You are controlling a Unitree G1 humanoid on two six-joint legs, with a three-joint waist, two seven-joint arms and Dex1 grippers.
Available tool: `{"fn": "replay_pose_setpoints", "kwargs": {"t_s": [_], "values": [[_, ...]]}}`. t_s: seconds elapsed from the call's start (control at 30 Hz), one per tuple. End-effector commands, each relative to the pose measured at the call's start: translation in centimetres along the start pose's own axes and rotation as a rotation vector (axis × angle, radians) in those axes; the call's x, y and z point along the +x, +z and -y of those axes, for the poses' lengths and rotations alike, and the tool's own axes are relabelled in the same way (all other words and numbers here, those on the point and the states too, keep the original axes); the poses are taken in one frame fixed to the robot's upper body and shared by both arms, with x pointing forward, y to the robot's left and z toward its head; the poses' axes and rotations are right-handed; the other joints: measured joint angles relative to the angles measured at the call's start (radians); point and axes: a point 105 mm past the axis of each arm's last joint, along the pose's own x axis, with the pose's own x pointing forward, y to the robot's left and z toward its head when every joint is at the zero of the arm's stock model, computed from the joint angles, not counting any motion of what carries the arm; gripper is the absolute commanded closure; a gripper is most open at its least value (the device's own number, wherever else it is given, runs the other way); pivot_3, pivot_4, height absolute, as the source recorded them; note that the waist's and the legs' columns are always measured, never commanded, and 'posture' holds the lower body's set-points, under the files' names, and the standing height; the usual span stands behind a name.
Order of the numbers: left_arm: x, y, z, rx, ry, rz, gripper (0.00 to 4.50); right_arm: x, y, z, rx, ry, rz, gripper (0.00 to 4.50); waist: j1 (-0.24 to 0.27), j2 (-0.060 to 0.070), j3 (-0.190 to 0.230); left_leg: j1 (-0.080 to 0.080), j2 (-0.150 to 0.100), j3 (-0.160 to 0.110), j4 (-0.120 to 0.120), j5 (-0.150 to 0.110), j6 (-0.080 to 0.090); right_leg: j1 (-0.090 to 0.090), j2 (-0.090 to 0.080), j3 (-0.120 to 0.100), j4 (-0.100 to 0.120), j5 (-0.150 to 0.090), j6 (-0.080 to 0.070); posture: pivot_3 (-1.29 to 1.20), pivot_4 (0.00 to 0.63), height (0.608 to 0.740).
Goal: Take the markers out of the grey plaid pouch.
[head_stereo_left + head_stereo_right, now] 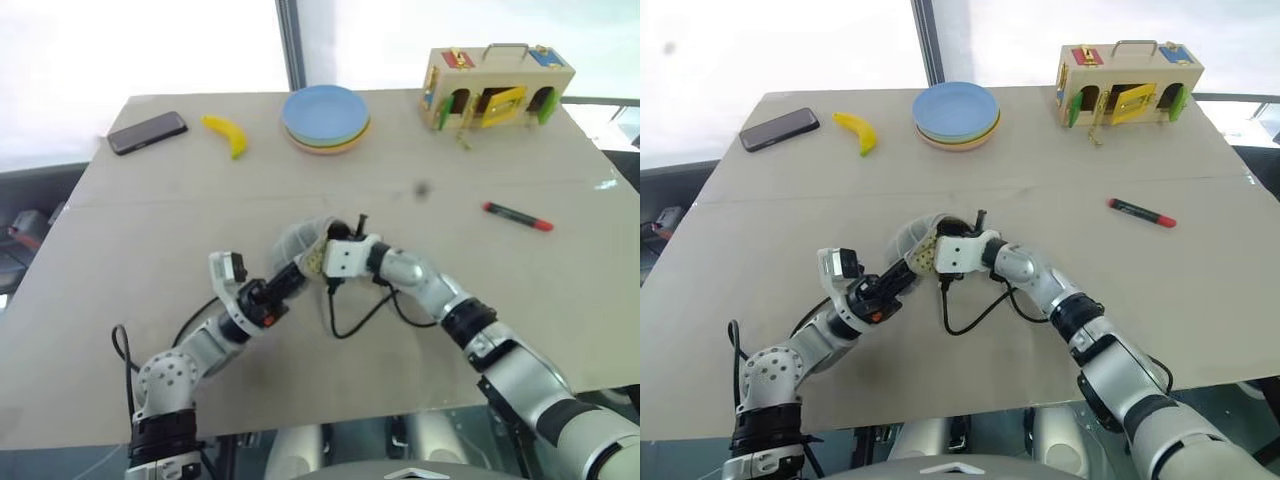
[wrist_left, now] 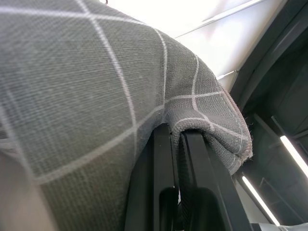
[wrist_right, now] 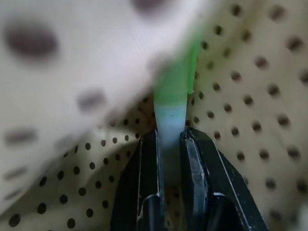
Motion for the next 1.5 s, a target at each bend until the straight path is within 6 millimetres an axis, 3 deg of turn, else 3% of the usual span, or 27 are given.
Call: {"fn": "replay_pose_setpoints", "kwargs": {"t_s": [0.03, 0.23, 0.57, 0.73, 0.87, 0.93, 1.0, 1.1, 1.2, 1.4, 1.5], "values": [[-0.1, 0.9, 0.4, 0.011, -0.021, 0.047, 4.5, -1.6, 1.1, 3.2, 0.055, -0.084, 0.012, 4.48, 0.0, 0.0, 0.0, 0.0, 0.0, 0.0, 0.0, 0.0, 0.0, 0.0, 0.0, 0.0, 0.0, 0.0, 0.0, 0.0, 0.15, 0.74], [-0.4, 2.1, 0.3, -0.031, -0.044, 0.089, 4.5, -5.2, 2.4, 3.8, 0.108, 0.0, -0.027, 4.48, 0.002, 0.0, 0.0, 0.0, 0.0, -0.001, -0.001, -0.002, 0.004, 0.0, 0.001, -0.002, 0.0, -0.001, 0.001, 0.0, 0.15, 0.74], [0.2, 2.5, -0.4, -0.017, -0.021, 0.063, 4.5, -7.1, 4.8, 4.1, 0.249, 0.024, 0.01, 4.48, 0.013, 0.0, 0.0, 0.0, 0.0, -0.001, 0.0, -0.003, 0.005, 0.0, 0.001, -0.002, 0.0, -0.003, 0.003, 0.0, 0.15, 0.74], [0.7, 2.1, -1.1, 0.051, 0.007, 0.034, 4.5, -8.6, 7.7, 7.0, 0.429, -0.069, 0.14, 4.48, 0.025, 0.0, 0.001, -0.001, 0.0, -0.002, 0.0, -0.003, 0.005, 0.0, 0.001, -0.003, -0.001, -0.001, 0.0, 0.0, 0.15, 0.74], [1.1, 1.4, -1.9, 0.182, 0.06, 0.005, 4.5, -12.5, 9.8, 11.7, 0.533, -0.226, 0.222, 4.48, 0.027, 0.0, 0.001, -0.001, -0.001, -0.002, 0.0, -0.003, 0.005, 0.0, 0.0, -0.003, -0.002, 0.0, -0.001, 0.0, 0.15, 0.74], [1.3, 1.3, -1.8, 0.236, 0.067, 0.011, 4.5, -15.6, 8.8, 13.8, 0.494, -0.326, 0.12, 4.48, 0.037, 0.001, 0.002, -0.002, -0.001, -0.003, 0.0, -0.003, 0.005, 0.0, -0.001, -0.004, -0.003, 0.0, -0.001, 0.0, 0.15, 0.74], [1.5, 1.4, -1.5, 0.315, 0.076, 0.019, 4.5, -18.9, 6.4, 15.3, 0.392, -0.415, -0.084, 4.48, 0.046, 0.001, 0.002, -0.003, -0.002, -0.002, -0.001, -0.004, 0.006, 0.0, -0.003, -0.005, -0.006, 0.0, -0.001, 0.0, 0.15, 0.74], [1.9, 1.9, -1.1, 0.46, 0.109, 0.036, 4.5, -23.2, 1.5, 15.4, 0.214, -0.448, -0.449, 4.48, 0.055, 0.001, 0.002, -0.004, -0.004, -0.003, -0.002, -0.005, 0.007, 0.001, -0.003, -0.006, -0.01, -0.001, -0.001, 0.0, 0.15, 0.74], [2.4, 2.3, -1.1, 0.681, 0.171, 0.005, 4.5, -26.4, -3.5, 13.9, 0.124, -0.419, -0.723, 4.48, 0.052, 0.001, 0.001, -0.005, -0.008, -0.002, -0.004, -0.006, 0.009, 0.001, -0.003, -0.005, -0.013, -0.001, -0.001, 0.0, 0.15, 0.74], [2.3, 3.2, -0.7, 1.037, 0.177, -0.109, 4.5, -27.0, -9.6, 9.7, 0.054, -0.327, -0.929, 4.48, 0.041, 0.002, 0.002, -0.002, -0.006, 0.004, -0.004, -0.006, 0.01, 0.0, 0.0, 0.001, -0.012, -0.003, 0.003, 0.0, 0.15, 0.74], [2.1, 4.2, -0.6, 1.161, 0.169, -0.145, 4.5, -27.0, -11.3, 8.0, 0.029, -0.263, -0.98, 4.48, 0.046, 0.003, 0.003, -0.001, -0.004, 0.003, -0.003, -0.006, 0.01, 0.0, 0.002, 0.0, -0.011, -0.003, 0.003, 0.0, 0.15, 0.74]]}}
